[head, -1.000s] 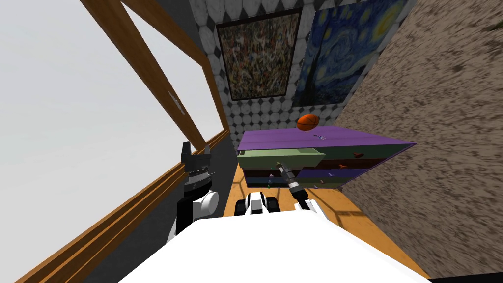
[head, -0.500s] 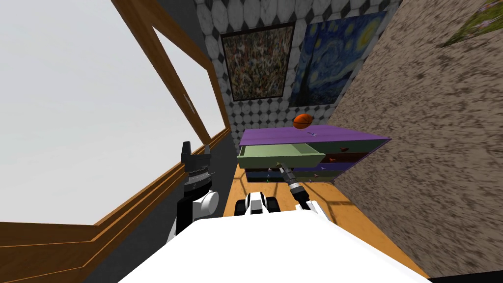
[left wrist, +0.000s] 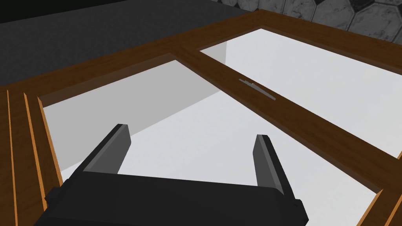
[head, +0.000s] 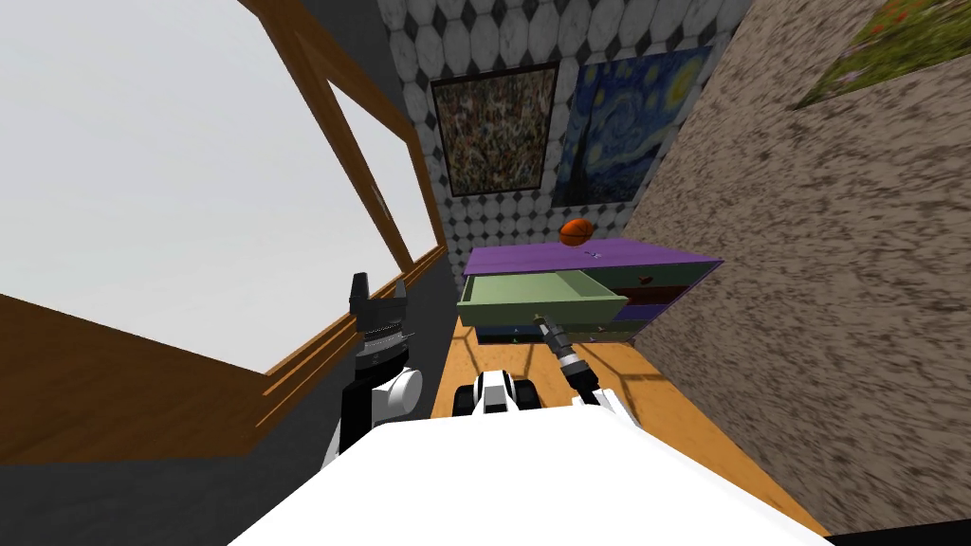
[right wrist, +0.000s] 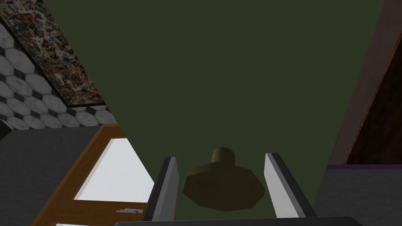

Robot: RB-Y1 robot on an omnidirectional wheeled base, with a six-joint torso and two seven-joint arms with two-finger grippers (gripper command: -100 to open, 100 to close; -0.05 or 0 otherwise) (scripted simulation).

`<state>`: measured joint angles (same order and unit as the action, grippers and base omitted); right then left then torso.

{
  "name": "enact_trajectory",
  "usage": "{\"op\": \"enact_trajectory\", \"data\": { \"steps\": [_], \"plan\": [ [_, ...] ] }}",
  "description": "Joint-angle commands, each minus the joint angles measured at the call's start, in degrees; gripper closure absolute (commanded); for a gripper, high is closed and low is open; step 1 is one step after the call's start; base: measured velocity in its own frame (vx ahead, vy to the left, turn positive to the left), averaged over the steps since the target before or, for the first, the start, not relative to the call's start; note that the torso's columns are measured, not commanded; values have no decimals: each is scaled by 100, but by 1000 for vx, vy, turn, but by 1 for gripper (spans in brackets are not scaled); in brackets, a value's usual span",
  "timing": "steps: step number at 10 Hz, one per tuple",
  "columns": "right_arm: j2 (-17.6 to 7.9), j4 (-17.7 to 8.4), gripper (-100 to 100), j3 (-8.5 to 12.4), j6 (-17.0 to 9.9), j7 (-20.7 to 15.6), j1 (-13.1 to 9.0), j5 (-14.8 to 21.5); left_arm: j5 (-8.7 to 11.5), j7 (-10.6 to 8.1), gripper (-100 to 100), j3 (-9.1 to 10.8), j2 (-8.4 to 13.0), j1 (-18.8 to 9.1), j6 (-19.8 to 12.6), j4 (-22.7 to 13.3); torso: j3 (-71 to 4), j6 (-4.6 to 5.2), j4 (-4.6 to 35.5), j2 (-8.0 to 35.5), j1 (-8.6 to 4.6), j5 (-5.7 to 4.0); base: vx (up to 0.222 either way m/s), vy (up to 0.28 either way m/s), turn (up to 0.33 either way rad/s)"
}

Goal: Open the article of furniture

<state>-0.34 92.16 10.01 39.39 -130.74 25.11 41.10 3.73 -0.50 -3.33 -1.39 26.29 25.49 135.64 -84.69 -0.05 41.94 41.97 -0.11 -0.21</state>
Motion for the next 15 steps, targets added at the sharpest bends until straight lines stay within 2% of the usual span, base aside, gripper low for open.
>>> {"op": "enact_trajectory", "data": {
  "steps": [1,3,4,6,7,12,14,15],
  "plan": [
    [-9,9,100,-19,24,12,63,6,0,0,0,0,0,1,0,0,-13,0,11,-19,-1,9,-116,16,-27],
    [-16,17,100,-38,45,18,115,12,0,0,0,0,0,0,0,0,12,1,9,21,1,3,-172,13,-28],
    [-4,105,-100,-42,-110,56,-41,45,0,0,0,0,0,0,0,0,17,-1,4,24,1,-2,-127,0,53],
    [0,277,-100,-117,-441,171,-202,168,0,0,0,1,1,1,0,0,-11,-5,29,-8,-2,18,-69,-44,109],
    [0,277,-100,-117,-511,171,-202,168,0,0,0,1,1,1,0,0,-4,1,31,7,3,20,-38,-44,35],
    [10,707,-100,-304,-1481,459,-606,475,0,0,0,1,1,1,0,0,29,9,56,65,19,31,-83,-36,92],
    [12,793,-100,-342,-1713,517,-687,537,0,0,0,1,1,1,0,0,32,8,83,76,33,49,-74,-28,73],
    [13,879,-100,-379,-1913,574,-768,598,0,0,0,1,1,2,0,0,34,22,94,84,38,58,-52,-12,40]
  ]
}}
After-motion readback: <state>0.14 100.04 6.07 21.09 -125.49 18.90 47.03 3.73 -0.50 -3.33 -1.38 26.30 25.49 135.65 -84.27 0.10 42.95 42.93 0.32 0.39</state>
